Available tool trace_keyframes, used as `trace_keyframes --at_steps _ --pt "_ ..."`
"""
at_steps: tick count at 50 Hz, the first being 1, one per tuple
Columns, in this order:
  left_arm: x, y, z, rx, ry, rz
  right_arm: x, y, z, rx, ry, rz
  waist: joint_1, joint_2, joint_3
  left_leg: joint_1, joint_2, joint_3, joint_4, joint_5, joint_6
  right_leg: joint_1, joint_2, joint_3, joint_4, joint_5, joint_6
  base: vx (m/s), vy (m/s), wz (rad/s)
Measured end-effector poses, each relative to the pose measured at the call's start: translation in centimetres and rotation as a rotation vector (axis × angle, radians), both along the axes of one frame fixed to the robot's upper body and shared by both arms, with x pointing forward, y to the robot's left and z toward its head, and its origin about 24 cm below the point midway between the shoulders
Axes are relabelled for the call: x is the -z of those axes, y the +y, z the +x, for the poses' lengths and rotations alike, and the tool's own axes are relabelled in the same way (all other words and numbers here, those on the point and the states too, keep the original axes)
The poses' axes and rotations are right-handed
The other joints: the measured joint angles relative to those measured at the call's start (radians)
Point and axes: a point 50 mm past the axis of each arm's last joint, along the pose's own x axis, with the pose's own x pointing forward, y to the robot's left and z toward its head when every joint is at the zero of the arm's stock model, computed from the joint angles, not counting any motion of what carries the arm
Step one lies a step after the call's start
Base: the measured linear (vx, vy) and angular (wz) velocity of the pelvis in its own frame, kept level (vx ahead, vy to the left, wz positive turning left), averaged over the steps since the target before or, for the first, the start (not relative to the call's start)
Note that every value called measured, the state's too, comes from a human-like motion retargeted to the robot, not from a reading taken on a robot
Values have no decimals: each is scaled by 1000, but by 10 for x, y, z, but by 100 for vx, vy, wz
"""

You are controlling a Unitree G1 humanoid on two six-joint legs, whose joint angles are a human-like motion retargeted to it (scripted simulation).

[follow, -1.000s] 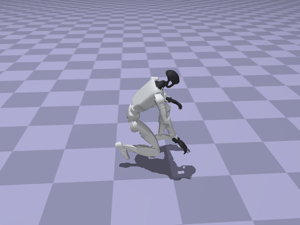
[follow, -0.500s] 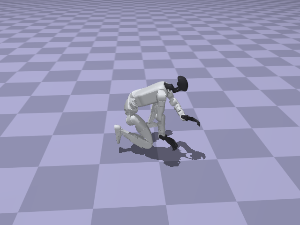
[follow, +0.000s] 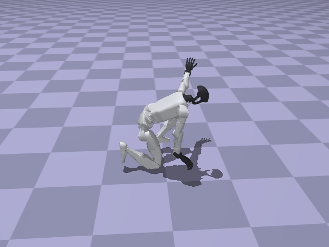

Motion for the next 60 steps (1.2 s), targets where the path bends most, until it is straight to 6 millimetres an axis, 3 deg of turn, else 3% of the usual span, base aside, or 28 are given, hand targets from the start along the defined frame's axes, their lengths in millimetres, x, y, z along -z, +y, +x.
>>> trace_keyframes --at_steps 3,5,10,13,15,20,22,23,25,26,27,28,29,30,31,33,36,40,42,44,46,48,50,52,54,56,58,60 --pt "-5 -30 -125 -263 -164 8 37 -20 -27 134 92 64 145 -1 0 0 11 -27 34 -40 0 20 7 -15 -16 -3 -18 21 3 -29" --pt "26 -44 -176 -400 -186 -55 51 -44 -44 227 148 58 215 26 0 0 4 -30 39 -53 1 27 2 -20 -30 -2 -19 17 2 7" --pt "19 -57 -188 -540 -126 -121 111 -96 -127 531 367 157 509 113 0 0 -11 -57 51 -72 11 65 -2 -67 -63 9 -35 12 1 2" --pt "29 -57 -191 -554 -235 -142 127 -102 -153 598 424 197 586 139 0 0 -11 -79 59 -78 15 85 4 -92 -70 10 -47 2 0 -4" --pt "31 -56 -191 -538 -245 -152 132 -91 -151 571 433 223 582 110 0 0 -12 -83 57 -80 18 88 5 -100 -71 9 -51 1 -9 5" --pt "20 -38 -176 -330 -46 -290 123 -41 -107 364 379 252 428 0 0 0 -23 -111 42 -77 8 121 24 -147 -77 7 -51 -4 -11 17" --pt "8 -18 -141 -159 93 -352 117 -26 -94 295 352 252 367 -1 0 0 -35 -143 36 -75 -7 157 44 -189 -86 9 -49 -6 -13 15" --pt "0 -4 -99 -47 189 -371 116 -23 -92 282 344 259 354 -1 0 0 -43 -152 30 -70 -16 169 50 -203 -89 9 -46 -8 -14 32" --pt "-4 15 8 212 403 -378 116 -21 -92 274 330 273 340 -1 0 0 -60 -159 12 -58 -36 183 56 -220 -90 9 -36 -10 -15 49" --pt "7 14 82 374 511 -350 116 -26 -93 288 318 277 337 -1 0 0 -70 -146 -4 -46 -47 173 50 -213 -87 10 -28 -12 -15 72" --pt "39 5 150 542 591 -334 109 -32 -89 285 289 264 311 -1 0 0 -78 -125 -23 -32 -58 154 41 -195 -80 9 -17 -16 -16 93" --pt "98 -8 197 698 600 -337 91 -39 -73 250 226 218 239 -1 0 0 -84 -90 -48 -15 -73 117 27 -156 -67 7 1 -18 -14 91" --pt "138 -23 222 821 593 -326 70 -39 -55 196 169 166 153 0 0 0 -91 -71 -64 -1 -86 99 18 -137 -58 5 13 -18 -11 80" --pt "161 -40 237 929 574 -280 48 -35 -37 135 116 108 59 1 0 0 -99 -59 -75 10 -97 92 11 -128 -50 3 21 -16 -8 54" --pt "152 -61 259 1029 604 -183 38 -23 -25 79 90 89 -5 0 0 0 -105 -60 -82 17 -110 98 9 -135 -47 2 25 -14 -5 40" --pt "122 -115 300 1214 671 43 20 -3 -9 -11 50 62 -115 -1 0 0 -122 -52 -95 33 -120 113 8 -155 -40 2 37 -15 2 39" --pt "63 -216 353 1351 808 446 -1 17 7 -120 23 19 -243 -1 0 0 -153 -23 -131 70 -122 121 14 -189 -31 15 64 -18 9 48" --pt "-4 -331 369 1363 809 876 -8 30 13 -211 3 21 -312 -1 0 0 -156 8 -147 97 -124 125 43 -218 -17 28 73 -12 11 11" --pt "-18 -362 369 1403 736 922 -12 36 15 -246 -8 19 -338 -1 0 0 -154 18 -151 108 -124 121 41 -220 -14 34 66 -6 7 2" --pt "-22 -374 372 1407 713 919 -16 42 17 -269 -25 11 -355 -1 0 0 -153 20 -152 112 -124 116 29 -217 -14 36 57 0 0 0" --pt "-19 -362 376 1311 756 917 -20 47 18 -283 -48 -3 -361 -1 0 0 -150 15 -148 110 -124 113 14 -211 -18 35 48 3 -1 -8" --pt "-13 -326 377 1119 821 899 -22 50 18 -286 -73 -19 -354 -1 0 0 -145 4 -141 103 -124 110 0 -203 -22 31 40 8 -4 -22" --pt "-5 -266 369 908 849 799 -23 51 17 -272 -89 -35 -337 -1 0 0 -137 -7 -131 96 -124 105 -10 -193 -24 25 33 9 -6 -24" --pt "9 -191 346 765 810 570 -23 49 16 -241 -97 -39 -309 -1 0 0 -129 -13 -121 89 -123 96 -17 -177 -25 20 29 10 -6 -20" --pt "26 -117 303 651 713 305 -23 46 15 -204 -99 -35 -275 -1 0 0 -122 -15 -113 83 -122 86 -22 -159 -28 16 28 11 -5 -12" --pt "45 -56 245 533 584 80 -21 39 13 -165 -99 -24 -233 -1 0 0 -117 -15 -106 76 -122 76 -29 -140 -32 13 28 12 -5 -5" --pt "65 -14 180 398 467 -83 -14 26 9 -114 -87 -10 -163 0 0 0 -106 -28 -99 64 -121 63 -28 -143 -43 25 21 14 -6 -17" --pt "77 10 120 298 343 -189 3 2 -4 -5 -59 31 -66 13 0 0 -94 -27 -74 42 -120 71 -36 -122 -48 3 14 18 -2 -18"
